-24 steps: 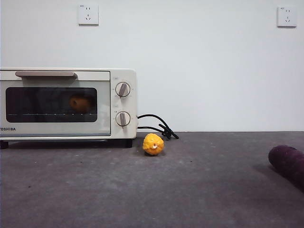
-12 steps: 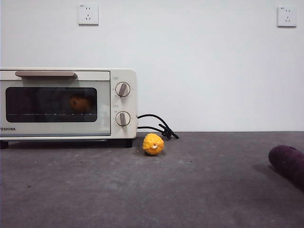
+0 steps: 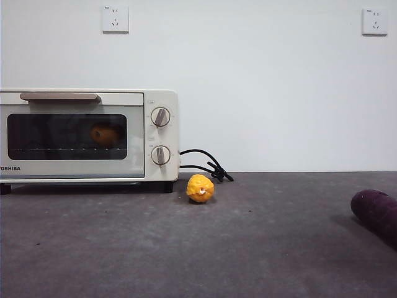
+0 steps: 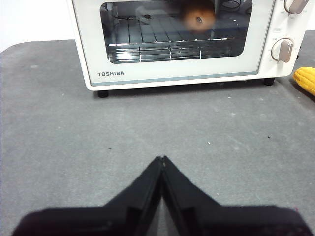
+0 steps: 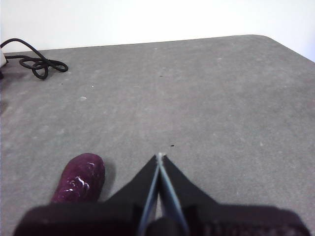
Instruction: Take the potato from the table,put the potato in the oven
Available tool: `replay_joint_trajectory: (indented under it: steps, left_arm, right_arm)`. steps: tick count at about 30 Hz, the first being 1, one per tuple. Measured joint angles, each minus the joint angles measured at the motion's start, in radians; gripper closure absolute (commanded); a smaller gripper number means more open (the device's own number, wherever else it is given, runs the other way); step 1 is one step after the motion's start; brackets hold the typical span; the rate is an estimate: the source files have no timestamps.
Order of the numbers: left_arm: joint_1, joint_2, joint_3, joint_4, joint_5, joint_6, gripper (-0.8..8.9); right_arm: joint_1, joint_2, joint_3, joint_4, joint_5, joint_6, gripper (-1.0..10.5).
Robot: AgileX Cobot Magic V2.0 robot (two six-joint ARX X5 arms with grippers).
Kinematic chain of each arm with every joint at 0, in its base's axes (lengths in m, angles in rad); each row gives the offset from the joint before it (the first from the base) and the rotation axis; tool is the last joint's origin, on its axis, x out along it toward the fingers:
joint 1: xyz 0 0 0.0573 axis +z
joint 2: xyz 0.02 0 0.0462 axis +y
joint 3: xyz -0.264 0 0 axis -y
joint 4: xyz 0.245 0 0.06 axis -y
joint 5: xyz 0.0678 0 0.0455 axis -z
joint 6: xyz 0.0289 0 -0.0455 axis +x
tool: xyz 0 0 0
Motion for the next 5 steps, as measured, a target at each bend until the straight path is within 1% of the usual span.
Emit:
replay_joint_trajectory:
  steps: [5]
  left_arm:
    - [0.000,0.000,0.000,0.000,0.000,0.000,8.17]
  right_arm:
    - [0.000,0.000,0.000,0.000,0.000,0.000,9.5]
